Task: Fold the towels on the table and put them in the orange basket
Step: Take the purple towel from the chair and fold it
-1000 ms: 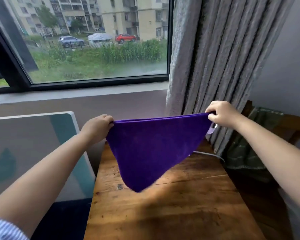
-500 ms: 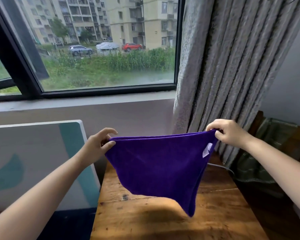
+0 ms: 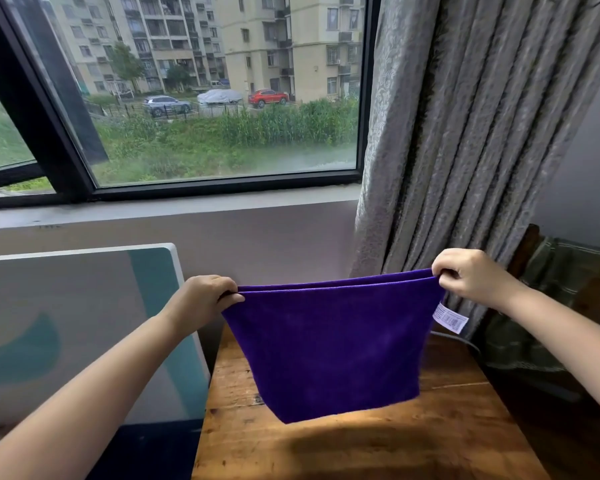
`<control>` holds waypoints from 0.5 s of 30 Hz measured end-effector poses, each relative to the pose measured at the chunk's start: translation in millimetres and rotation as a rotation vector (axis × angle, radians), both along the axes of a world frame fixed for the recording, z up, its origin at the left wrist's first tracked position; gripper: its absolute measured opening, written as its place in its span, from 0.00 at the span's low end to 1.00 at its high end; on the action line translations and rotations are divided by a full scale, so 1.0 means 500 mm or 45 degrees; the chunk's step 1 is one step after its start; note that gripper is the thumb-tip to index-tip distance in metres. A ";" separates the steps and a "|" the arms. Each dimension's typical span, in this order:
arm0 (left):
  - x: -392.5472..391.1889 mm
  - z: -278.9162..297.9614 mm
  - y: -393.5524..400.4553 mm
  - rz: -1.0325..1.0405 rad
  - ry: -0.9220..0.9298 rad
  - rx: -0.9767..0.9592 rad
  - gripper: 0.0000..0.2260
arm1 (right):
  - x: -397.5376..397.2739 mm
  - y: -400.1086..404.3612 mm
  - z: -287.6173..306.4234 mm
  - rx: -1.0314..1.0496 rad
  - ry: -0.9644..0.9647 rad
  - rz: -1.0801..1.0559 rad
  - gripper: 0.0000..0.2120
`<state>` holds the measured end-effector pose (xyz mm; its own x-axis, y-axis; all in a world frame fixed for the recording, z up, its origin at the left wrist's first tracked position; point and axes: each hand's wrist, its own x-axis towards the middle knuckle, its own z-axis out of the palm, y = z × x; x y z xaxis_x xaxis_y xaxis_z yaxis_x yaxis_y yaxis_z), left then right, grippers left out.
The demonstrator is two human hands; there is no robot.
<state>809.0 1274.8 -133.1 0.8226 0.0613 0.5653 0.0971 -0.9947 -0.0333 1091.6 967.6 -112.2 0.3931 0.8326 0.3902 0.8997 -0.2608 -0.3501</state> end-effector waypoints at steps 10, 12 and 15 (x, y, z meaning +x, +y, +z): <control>-0.004 -0.011 0.011 0.054 -0.140 0.185 0.34 | -0.013 -0.006 -0.001 -0.102 0.155 -0.104 0.08; -0.004 -0.013 0.009 0.041 -0.138 0.194 0.33 | -0.011 -0.008 -0.005 -0.167 0.157 -0.075 0.13; -0.004 -0.014 0.006 0.009 -0.151 0.128 0.30 | -0.007 -0.009 -0.005 -0.200 0.151 -0.084 0.18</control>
